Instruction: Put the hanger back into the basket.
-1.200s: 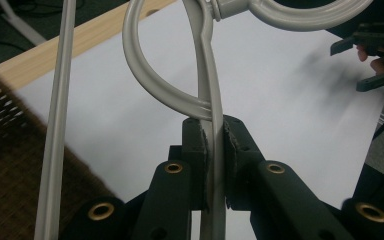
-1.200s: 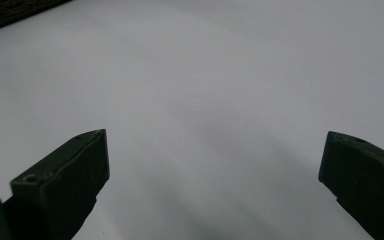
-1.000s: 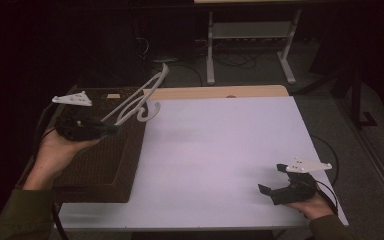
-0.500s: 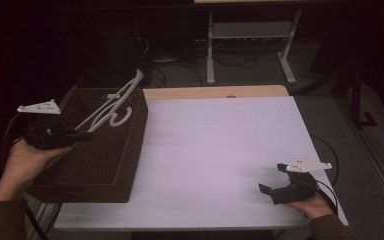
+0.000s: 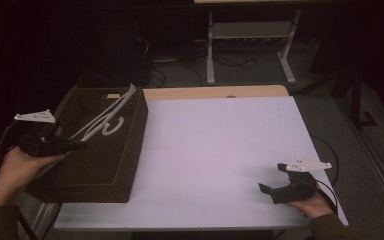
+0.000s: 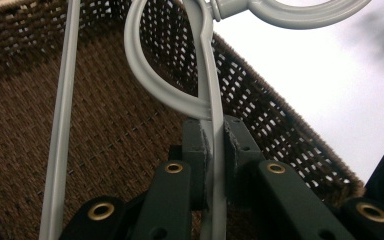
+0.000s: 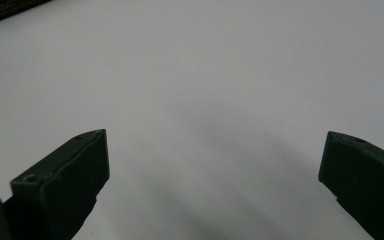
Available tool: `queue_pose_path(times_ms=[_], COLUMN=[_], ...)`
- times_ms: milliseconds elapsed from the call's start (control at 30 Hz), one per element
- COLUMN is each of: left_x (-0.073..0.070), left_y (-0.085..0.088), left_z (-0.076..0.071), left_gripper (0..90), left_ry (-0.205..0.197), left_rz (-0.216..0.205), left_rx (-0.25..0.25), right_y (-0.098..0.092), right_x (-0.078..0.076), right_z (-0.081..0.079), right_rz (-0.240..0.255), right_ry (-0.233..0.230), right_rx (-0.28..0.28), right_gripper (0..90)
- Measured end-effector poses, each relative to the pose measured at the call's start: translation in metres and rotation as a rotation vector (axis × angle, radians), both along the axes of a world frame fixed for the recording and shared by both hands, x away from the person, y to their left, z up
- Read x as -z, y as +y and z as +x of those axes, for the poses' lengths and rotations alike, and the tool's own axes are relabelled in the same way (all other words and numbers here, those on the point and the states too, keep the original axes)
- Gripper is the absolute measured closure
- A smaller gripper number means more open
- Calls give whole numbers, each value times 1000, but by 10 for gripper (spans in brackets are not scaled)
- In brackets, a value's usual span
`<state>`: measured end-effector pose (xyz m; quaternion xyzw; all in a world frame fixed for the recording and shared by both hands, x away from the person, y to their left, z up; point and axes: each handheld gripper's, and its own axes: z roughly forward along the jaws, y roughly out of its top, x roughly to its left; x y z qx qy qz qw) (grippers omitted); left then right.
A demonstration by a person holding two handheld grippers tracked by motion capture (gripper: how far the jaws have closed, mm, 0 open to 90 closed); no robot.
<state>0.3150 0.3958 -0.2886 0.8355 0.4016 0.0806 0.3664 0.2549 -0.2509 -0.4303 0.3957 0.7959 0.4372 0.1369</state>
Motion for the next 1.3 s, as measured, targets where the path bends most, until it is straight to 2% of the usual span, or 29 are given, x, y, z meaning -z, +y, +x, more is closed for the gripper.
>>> queue_pose_path(times_ms=[233, 367, 967, 1000, 1100, 1300], left_x=[6, 12, 26, 27, 28, 26], left_y=[1, 0, 8, 10, 13, 17], left_z=[7, 11, 20, 21, 20, 18], left_gripper=[819, 819, 812, 801, 673, 568], left_ry=[25, 60, 81, 70, 59, 29], left_rz=[11, 32, 46, 47, 39, 17], left_rx=[10, 23, 20, 21, 21, 4], right_y=[-1, -1, -1, -1, -2, -1], right_x=[0, 0, 0, 0, 0, 0], right_z=[0, 0, 0, 0, 0, 0], right_rz=[-1, 1, 0, 0, 2, 2], right_ry=[-1, 0, 0, -1, 1, 0], right_rx=[0, 3, 0, 1, 4, 3], right_gripper=[0, 0, 0, 0, 0, 0])
